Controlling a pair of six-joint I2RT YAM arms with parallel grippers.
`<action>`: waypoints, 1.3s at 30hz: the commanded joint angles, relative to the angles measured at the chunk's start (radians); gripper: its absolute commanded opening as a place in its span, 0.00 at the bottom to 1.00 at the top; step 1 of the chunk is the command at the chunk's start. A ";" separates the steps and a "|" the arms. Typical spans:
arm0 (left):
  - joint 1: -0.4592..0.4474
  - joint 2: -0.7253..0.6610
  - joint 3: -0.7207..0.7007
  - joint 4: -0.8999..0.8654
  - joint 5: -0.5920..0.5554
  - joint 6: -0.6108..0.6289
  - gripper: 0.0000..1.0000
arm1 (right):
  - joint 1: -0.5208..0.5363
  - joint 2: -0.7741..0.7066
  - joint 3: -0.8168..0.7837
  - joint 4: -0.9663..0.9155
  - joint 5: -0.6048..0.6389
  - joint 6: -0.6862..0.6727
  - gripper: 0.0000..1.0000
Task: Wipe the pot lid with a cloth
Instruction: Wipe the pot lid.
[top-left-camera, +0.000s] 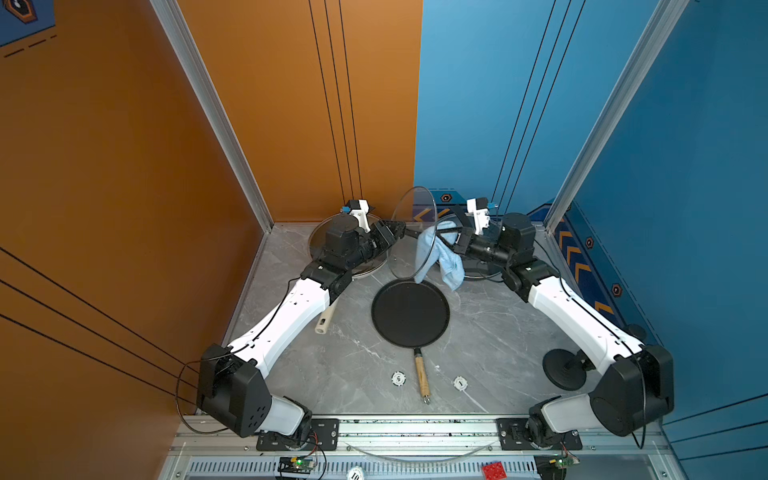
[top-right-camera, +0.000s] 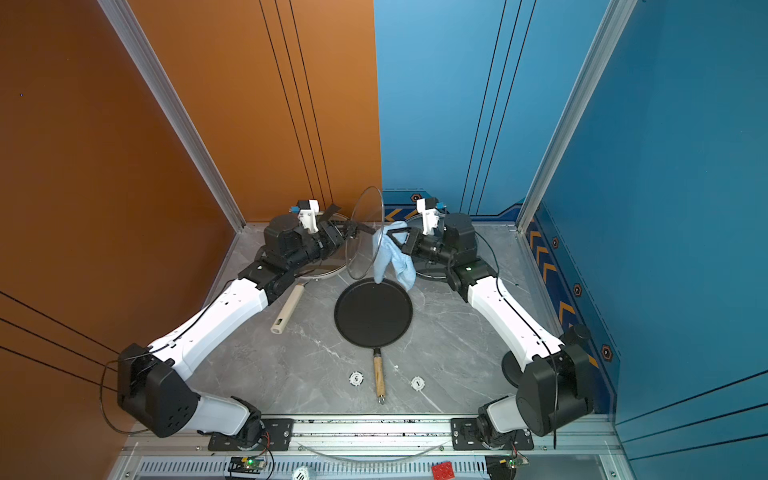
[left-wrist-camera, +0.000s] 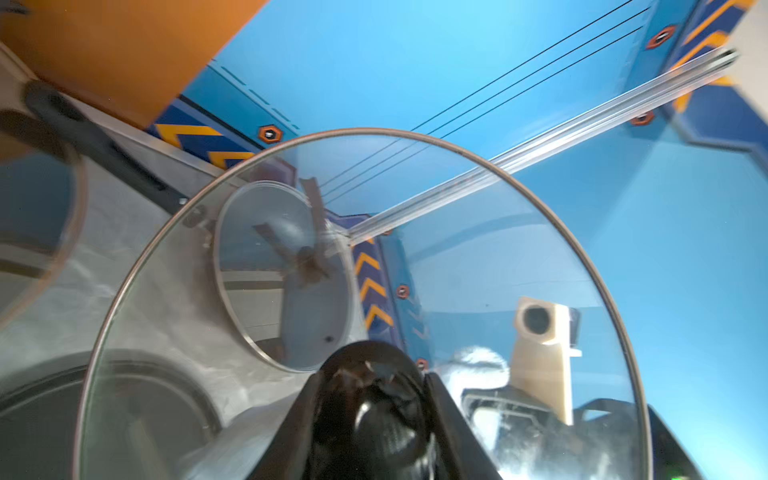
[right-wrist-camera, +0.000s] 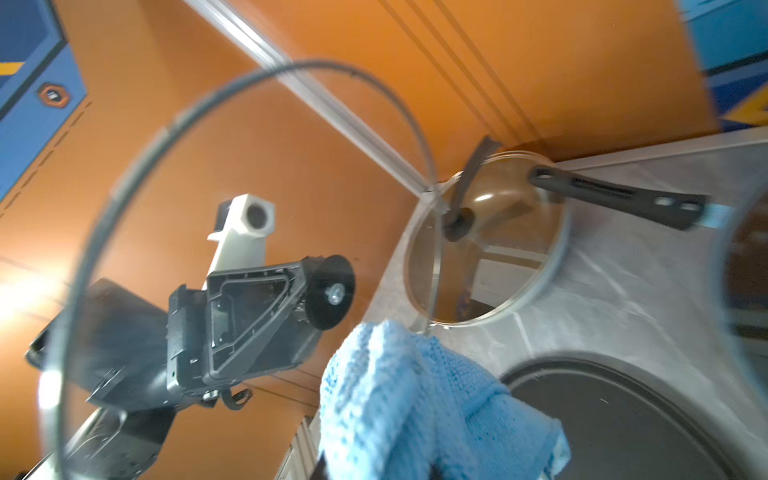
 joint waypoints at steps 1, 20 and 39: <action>0.033 0.001 0.015 0.308 0.170 -0.187 0.23 | 0.037 0.041 0.075 0.284 -0.059 0.127 0.07; 0.098 0.079 0.058 0.533 0.365 -0.381 0.29 | 0.056 0.099 0.179 0.827 0.042 0.504 0.08; 0.072 0.083 0.110 0.618 0.373 -0.385 0.29 | 0.059 0.387 0.257 0.653 0.176 0.398 0.06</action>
